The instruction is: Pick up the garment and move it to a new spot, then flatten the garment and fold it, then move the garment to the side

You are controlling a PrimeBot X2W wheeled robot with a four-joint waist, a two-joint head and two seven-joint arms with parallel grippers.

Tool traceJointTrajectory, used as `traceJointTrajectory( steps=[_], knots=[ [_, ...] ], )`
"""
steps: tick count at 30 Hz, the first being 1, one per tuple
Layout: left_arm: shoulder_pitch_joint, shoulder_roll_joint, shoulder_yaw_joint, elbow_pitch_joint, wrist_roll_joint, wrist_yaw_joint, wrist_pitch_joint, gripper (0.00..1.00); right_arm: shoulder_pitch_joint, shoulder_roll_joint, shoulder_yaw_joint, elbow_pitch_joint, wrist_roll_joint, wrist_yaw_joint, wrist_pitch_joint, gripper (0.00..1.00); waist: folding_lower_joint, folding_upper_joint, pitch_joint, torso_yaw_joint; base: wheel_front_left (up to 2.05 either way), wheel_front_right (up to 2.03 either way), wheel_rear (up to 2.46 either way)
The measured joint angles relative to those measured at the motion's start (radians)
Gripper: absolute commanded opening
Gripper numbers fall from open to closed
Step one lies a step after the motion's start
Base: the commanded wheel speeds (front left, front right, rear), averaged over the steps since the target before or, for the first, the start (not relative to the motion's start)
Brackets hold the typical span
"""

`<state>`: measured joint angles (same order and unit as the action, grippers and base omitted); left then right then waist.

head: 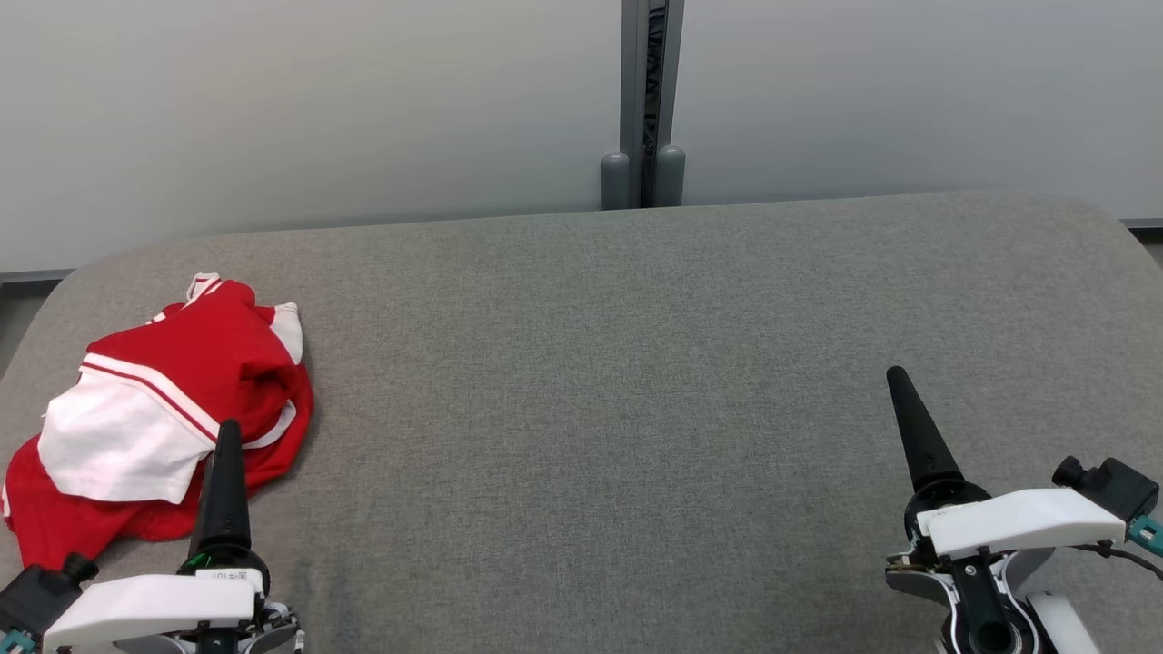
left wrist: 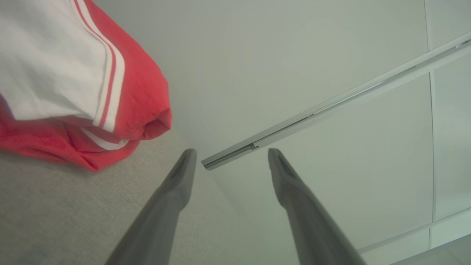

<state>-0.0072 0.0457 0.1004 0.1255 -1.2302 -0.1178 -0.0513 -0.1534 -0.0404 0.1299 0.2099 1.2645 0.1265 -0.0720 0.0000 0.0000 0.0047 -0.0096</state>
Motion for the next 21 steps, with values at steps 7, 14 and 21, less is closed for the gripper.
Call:
traceJointTrajectory(
  steps=[7, 14, 21],
  knots=[
    [0.000, 0.009, -0.036, 0.012, 0.205, -0.001, -0.026, 1.00, 0.006, -0.019, 0.009, -0.020, -0.174, 0.000, -0.021, 1.00, 0.0000, 0.0000, 0.001, -0.003, 0.00, 0.00, 0.00],
    [-0.004, 0.010, -0.049, 0.023, 0.386, 0.005, -0.048, 1.00, 0.017, -0.033, 0.009, -0.028, -0.368, 0.000, -0.043, 1.00, 0.0000, 0.0000, 0.002, -0.003, 0.00, 0.00, 0.00],
    [-0.013, 0.006, -0.062, 0.036, 0.502, 0.005, -0.068, 1.00, 0.022, -0.031, 0.014, -0.022, -0.551, 0.000, -0.062, 1.00, 0.0000, 0.0000, 0.004, 0.000, 0.00, 0.00, 0.00]
  ],
)
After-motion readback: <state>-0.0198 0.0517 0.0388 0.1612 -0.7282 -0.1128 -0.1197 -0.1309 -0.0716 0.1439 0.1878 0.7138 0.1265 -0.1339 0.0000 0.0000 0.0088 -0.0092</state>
